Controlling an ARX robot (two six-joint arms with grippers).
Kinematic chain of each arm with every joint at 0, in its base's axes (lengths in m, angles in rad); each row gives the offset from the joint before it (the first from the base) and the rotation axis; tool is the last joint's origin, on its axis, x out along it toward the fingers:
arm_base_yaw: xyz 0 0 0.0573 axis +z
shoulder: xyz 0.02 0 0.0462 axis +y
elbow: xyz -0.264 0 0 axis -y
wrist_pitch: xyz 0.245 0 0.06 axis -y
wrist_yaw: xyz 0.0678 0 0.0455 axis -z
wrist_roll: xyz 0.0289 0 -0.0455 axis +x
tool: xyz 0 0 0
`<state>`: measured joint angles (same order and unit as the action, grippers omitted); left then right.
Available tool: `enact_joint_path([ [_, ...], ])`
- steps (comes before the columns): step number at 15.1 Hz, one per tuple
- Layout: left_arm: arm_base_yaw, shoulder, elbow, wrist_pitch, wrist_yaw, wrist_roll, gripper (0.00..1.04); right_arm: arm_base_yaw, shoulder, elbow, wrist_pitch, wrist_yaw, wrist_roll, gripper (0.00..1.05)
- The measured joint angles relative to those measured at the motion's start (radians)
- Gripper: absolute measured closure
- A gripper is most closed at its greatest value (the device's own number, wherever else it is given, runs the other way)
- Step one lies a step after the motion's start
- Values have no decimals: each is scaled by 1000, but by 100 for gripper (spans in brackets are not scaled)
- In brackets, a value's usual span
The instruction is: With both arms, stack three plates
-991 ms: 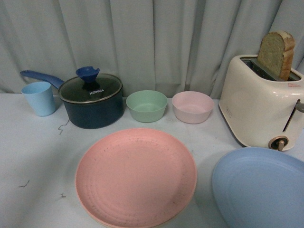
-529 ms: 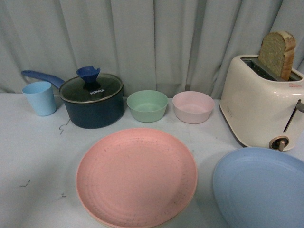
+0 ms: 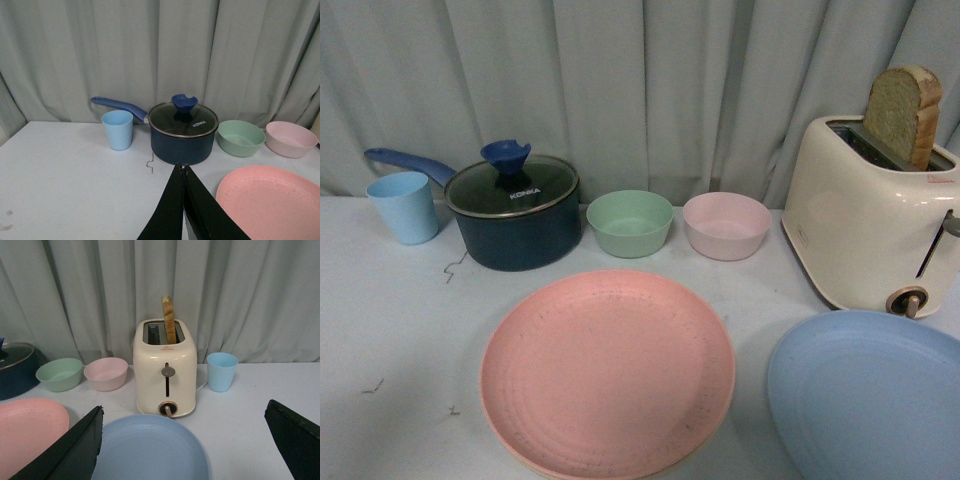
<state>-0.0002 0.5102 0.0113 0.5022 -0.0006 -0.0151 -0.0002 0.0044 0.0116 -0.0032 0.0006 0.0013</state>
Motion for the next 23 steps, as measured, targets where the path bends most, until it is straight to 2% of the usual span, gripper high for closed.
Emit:
enact_joint_path([
  [6,0,-201,0,-193,0,0,103,0,0,0,0,0,0,6],
  [13,0,-337,0,-327,0,0,103,0,0,0,0,0,0,6],
  [15,0,-483,0,-516,0,0,103,0,0,0,0,0,0,6],
  [18,0,-502,0,-510,0,0,103,0,0,0,0,0,0,6],
  [20,0,-502,0,-505,0,0,84,0,0,0,0,0,0,6],
  [23,0,-502,0,-506,0,0,44,0,0,0,0,0,0,6],
])
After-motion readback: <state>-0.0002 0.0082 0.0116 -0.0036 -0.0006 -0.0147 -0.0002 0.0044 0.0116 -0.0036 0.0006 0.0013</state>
